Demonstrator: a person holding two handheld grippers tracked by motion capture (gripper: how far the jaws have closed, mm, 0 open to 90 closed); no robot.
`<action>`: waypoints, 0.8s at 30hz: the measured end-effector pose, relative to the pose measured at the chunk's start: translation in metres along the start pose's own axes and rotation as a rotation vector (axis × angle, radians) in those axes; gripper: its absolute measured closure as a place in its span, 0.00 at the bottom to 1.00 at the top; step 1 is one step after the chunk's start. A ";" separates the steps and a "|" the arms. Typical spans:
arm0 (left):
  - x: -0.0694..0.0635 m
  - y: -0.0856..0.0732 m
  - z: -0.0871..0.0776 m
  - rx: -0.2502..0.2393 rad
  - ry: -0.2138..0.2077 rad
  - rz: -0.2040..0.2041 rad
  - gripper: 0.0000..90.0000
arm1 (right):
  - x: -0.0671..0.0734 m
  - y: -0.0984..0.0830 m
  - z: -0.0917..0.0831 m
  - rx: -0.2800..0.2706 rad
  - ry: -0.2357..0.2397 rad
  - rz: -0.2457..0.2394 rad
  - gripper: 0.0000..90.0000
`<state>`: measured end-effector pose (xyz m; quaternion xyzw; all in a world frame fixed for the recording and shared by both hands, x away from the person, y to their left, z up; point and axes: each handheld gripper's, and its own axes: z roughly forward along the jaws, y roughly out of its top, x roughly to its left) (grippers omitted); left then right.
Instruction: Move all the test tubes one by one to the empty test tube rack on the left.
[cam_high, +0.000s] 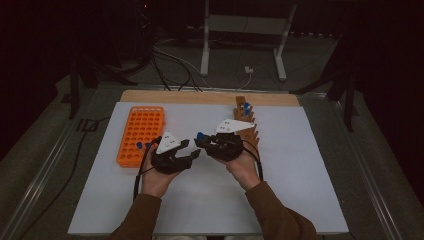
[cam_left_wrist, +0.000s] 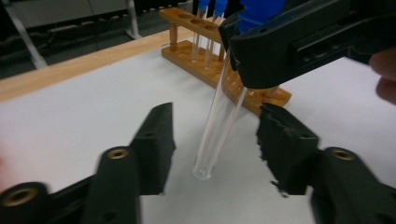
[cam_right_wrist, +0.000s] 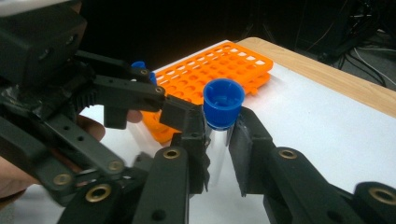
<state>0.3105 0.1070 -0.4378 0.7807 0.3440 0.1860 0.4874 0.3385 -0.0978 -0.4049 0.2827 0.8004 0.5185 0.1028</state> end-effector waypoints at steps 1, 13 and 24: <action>0.000 0.000 0.000 0.001 0.003 0.007 0.58 | 0.000 0.000 0.000 0.000 0.004 0.002 0.85; -0.003 0.002 0.002 -0.007 -0.003 0.039 0.76 | 0.001 -0.001 0.003 0.009 0.028 0.011 0.85; -0.003 0.001 0.001 -0.005 -0.015 0.071 0.86 | 0.001 -0.002 0.006 0.016 0.048 0.022 0.85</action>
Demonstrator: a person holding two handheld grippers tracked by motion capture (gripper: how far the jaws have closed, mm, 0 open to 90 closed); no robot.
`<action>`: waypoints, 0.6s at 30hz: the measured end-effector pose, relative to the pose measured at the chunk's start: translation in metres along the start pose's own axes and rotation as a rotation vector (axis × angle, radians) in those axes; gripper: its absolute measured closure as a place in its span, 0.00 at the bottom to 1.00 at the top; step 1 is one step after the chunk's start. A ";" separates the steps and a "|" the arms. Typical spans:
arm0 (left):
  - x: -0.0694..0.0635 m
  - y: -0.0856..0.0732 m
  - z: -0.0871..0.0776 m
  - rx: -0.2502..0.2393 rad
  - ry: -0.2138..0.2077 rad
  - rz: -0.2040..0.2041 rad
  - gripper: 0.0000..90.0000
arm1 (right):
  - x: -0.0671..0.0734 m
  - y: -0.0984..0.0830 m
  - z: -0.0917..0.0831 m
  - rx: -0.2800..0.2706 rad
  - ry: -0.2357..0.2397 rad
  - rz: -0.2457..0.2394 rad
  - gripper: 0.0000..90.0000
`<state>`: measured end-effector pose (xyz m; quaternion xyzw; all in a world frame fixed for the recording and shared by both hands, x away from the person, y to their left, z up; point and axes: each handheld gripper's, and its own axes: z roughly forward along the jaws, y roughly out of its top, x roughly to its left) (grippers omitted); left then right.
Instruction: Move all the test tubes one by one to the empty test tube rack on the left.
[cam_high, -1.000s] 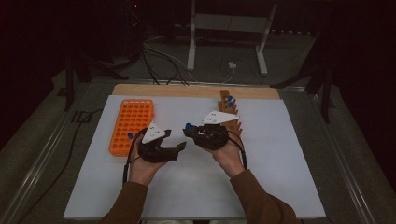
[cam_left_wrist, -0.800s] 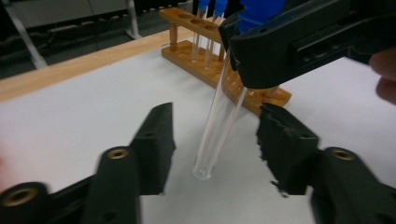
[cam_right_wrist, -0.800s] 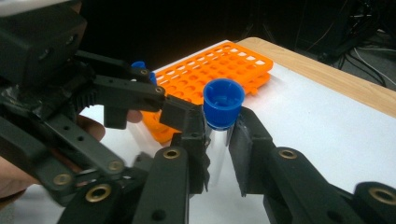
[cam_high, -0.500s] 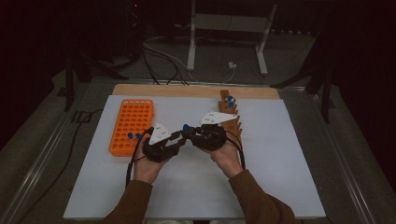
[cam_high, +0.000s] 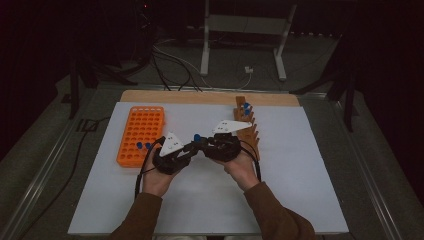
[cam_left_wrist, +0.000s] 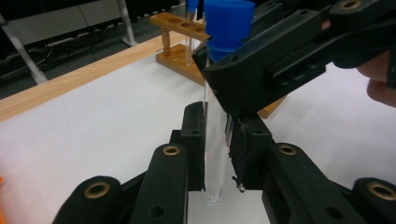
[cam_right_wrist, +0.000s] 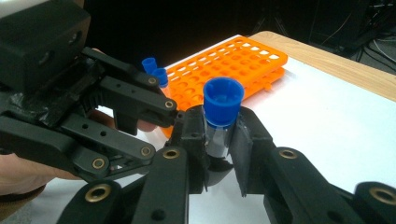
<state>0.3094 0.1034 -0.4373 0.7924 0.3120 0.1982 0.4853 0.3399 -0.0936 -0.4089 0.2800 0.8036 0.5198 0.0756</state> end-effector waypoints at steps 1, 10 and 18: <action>0.000 0.000 0.000 0.001 0.004 0.001 0.86 | 0.000 0.000 0.000 -0.001 0.004 0.002 0.82; 0.008 -0.001 -0.004 0.009 0.024 -0.025 0.86 | -0.009 -0.001 -0.014 -0.036 -0.024 0.011 0.46; 0.016 -0.004 -0.012 0.010 0.048 -0.057 0.86 | -0.015 -0.008 -0.020 0.045 -0.223 -0.071 0.16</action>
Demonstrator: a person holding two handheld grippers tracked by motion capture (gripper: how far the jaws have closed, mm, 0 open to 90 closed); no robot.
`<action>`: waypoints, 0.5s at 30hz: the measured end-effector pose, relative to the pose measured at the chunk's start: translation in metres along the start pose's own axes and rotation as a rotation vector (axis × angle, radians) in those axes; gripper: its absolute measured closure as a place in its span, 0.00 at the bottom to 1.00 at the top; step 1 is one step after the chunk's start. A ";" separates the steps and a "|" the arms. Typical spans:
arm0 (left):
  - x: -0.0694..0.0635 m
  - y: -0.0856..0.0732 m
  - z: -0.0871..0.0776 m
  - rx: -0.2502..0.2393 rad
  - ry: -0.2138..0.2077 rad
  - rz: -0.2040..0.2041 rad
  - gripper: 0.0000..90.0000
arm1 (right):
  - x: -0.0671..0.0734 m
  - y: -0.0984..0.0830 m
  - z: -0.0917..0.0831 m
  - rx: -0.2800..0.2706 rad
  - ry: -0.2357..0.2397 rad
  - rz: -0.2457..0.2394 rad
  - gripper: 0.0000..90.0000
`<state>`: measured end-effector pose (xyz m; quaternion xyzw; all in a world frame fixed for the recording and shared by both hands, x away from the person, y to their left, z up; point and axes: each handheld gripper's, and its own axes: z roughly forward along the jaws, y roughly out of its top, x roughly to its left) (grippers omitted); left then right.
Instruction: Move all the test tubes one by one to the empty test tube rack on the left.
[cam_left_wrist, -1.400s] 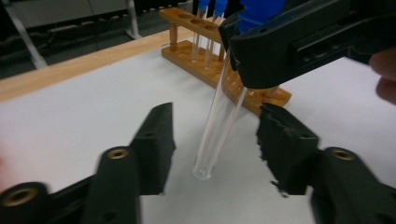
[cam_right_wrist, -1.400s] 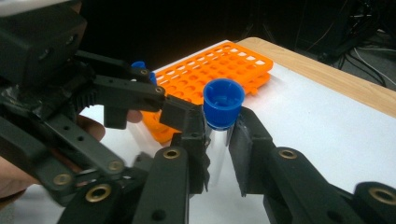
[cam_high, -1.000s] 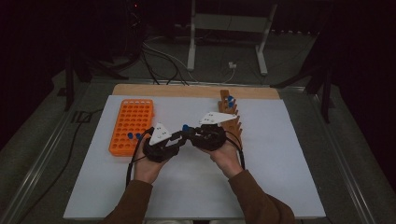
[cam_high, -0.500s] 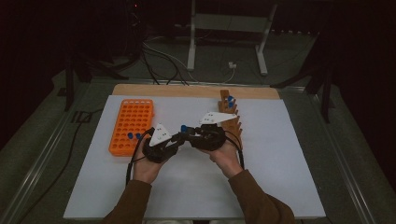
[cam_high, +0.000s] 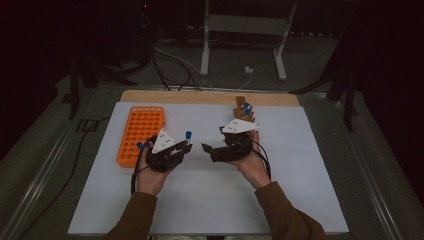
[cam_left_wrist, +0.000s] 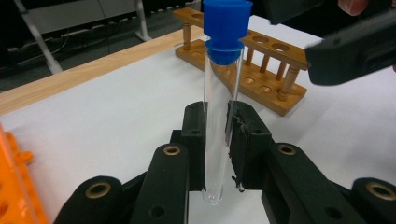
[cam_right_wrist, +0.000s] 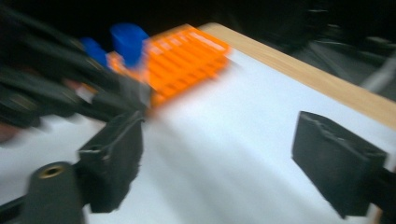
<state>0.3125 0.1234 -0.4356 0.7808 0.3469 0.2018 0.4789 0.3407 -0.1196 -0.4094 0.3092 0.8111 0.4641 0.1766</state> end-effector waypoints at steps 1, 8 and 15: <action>0.001 0.000 -0.001 0.001 0.001 -0.003 0.86 | -0.001 -0.002 0.000 0.007 -0.012 -0.007 0.15; 0.010 -0.003 -0.011 -0.014 0.016 -0.032 0.86 | -0.013 -0.014 -0.008 -0.003 -0.040 0.031 0.04; 0.020 -0.004 -0.023 -0.038 0.022 -0.061 0.87 | -0.029 -0.022 -0.022 -0.044 -0.062 0.089 0.01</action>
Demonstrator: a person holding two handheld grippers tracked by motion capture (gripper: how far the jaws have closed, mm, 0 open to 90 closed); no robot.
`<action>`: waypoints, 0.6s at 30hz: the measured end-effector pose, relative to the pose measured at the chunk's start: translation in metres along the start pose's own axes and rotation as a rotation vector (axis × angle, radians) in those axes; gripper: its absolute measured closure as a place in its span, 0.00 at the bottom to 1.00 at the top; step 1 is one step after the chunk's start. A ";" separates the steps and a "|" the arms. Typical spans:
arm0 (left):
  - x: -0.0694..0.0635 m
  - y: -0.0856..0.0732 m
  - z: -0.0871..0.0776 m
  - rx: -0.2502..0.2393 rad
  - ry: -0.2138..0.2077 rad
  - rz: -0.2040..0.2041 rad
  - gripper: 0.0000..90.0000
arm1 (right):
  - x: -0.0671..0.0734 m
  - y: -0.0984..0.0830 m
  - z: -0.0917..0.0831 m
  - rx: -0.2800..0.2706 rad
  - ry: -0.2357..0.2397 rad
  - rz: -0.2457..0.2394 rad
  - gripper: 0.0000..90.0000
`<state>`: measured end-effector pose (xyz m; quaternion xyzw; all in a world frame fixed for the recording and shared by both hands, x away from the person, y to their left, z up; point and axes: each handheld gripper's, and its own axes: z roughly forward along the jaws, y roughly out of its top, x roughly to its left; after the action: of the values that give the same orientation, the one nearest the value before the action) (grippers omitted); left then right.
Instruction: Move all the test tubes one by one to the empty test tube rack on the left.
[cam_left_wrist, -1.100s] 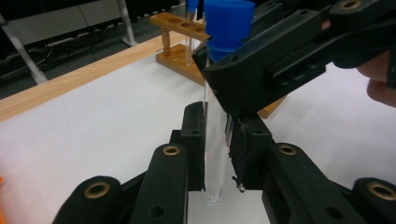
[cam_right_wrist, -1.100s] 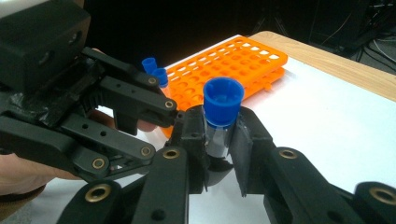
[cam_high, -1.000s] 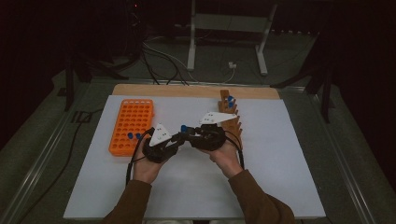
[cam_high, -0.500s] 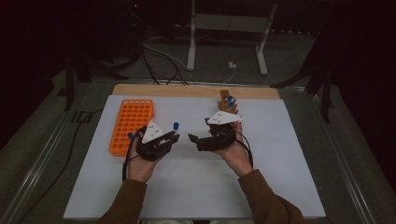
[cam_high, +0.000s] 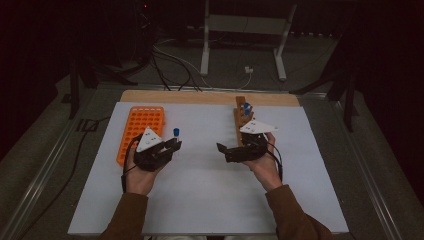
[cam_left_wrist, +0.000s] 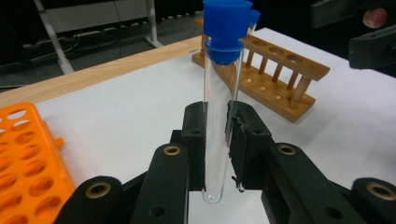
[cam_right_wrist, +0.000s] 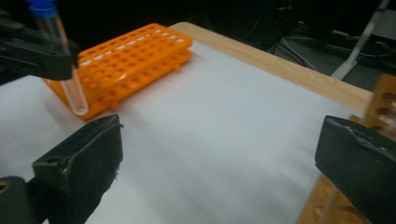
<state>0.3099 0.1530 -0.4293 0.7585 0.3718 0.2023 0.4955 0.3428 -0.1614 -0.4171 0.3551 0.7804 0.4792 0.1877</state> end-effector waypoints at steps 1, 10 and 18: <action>0.001 0.000 -0.002 -0.004 0.001 -0.004 0.86 | -0.003 -0.001 -0.002 -0.006 -0.004 0.013 0.00; 0.014 -0.003 -0.016 -0.018 0.025 -0.026 0.87 | -0.025 -0.018 -0.018 -0.031 -0.048 0.067 0.00; 0.023 -0.005 -0.027 -0.026 0.048 -0.040 0.86 | -0.041 -0.031 -0.032 -0.040 -0.082 0.087 0.00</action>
<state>0.3050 0.1882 -0.4236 0.7394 0.3960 0.2153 0.5002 0.3388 -0.2198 -0.4311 0.4043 0.7463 0.4873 0.2054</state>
